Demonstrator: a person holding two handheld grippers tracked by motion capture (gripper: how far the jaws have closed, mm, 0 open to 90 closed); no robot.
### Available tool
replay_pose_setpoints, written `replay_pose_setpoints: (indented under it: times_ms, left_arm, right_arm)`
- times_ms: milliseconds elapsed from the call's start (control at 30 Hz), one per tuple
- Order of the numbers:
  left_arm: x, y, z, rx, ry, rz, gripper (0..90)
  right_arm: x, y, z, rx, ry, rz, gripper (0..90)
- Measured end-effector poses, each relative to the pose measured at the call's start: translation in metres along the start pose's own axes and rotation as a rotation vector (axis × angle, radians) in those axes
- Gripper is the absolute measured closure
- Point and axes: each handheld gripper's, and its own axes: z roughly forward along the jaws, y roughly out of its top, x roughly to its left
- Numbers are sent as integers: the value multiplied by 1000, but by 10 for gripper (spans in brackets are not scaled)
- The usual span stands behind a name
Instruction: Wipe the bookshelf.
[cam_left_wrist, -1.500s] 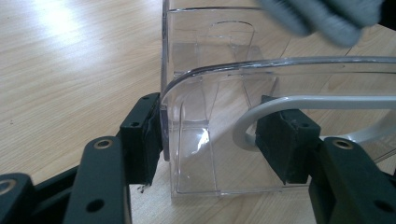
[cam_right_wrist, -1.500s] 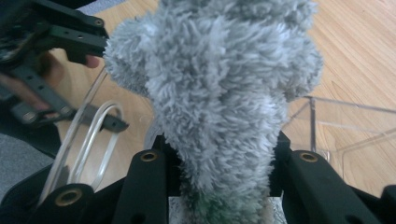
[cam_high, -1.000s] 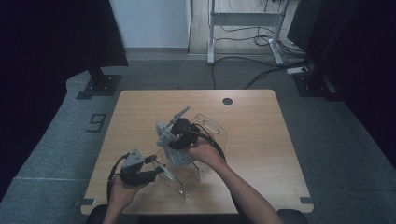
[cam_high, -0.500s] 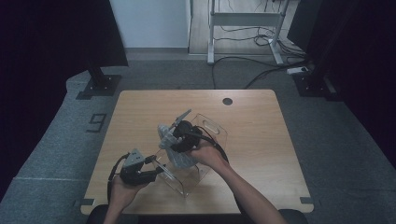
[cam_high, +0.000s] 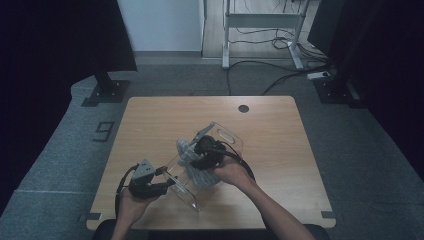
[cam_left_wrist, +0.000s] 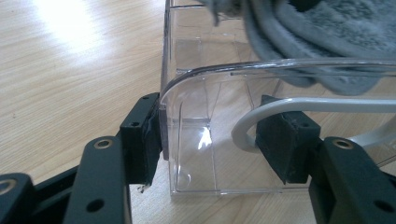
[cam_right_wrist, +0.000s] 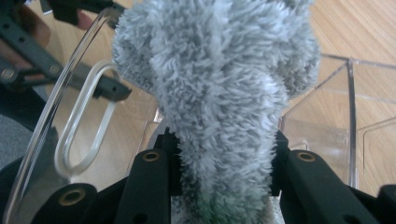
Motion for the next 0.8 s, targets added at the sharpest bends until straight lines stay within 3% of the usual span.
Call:
replay_pose_setpoints:
  times_ms: [800]
  left_arm:
    - [0, 0, 0, 3, 3, 1, 420]
  right_arm:
    - [8, -54, -26, -38, 23, 16, 636]
